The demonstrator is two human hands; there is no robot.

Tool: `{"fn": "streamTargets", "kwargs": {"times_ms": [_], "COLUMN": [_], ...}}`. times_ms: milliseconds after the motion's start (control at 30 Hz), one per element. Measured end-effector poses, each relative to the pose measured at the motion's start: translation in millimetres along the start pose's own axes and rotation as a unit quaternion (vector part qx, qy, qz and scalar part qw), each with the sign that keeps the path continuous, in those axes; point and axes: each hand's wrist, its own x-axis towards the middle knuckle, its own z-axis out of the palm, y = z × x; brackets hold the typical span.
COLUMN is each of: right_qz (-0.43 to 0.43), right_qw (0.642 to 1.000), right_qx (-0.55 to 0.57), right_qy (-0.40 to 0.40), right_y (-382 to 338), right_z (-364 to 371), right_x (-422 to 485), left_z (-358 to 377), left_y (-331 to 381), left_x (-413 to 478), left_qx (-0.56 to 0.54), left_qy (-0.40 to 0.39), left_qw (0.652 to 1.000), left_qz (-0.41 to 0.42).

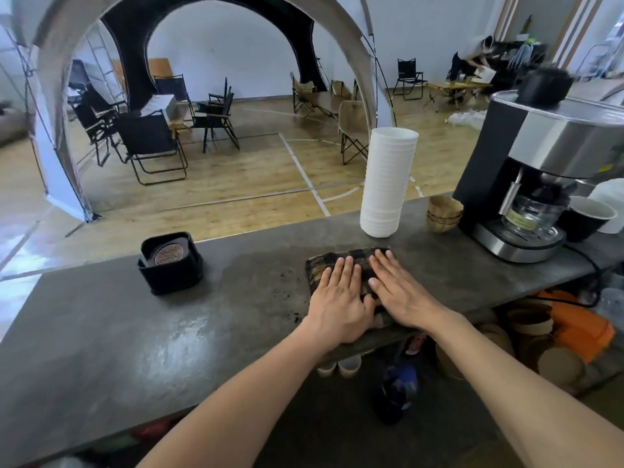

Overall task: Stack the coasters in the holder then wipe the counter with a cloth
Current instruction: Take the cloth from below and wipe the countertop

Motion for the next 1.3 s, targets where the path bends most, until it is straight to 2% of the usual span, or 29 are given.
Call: {"fn": "streamTargets", "kwargs": {"times_ms": [433, 933, 1067, 1300], "right_qz": [-0.1, -0.242, -0.262, -0.272], "right_qw": [0.994, 0.966, 0.96, 0.957], "right_qx": [-0.015, -0.021, -0.031, -0.055], "right_qy": [-0.039, -0.09, -0.09, -0.09], "right_y": [-152.2, -361.7, -384.2, -374.0], "right_z": [55.7, 137.5, 145.3, 138.1], "right_x": [16.0, -14.1, -24.1, -32.5], "left_z": [-27.1, -69.3, -78.3, -73.4], "left_y": [-134.2, -263.5, -277.0, -265.3], "left_x": [-99.3, -293.8, -321.1, -316.8], "left_qx": [0.025, 0.054, 0.062, 0.074], "left_qy": [0.024, 0.022, 0.012, 0.018], "left_qw": [0.997, 0.972, 0.975, 0.974], "left_qz": [-0.065, -0.226, -0.215, -0.212]}}
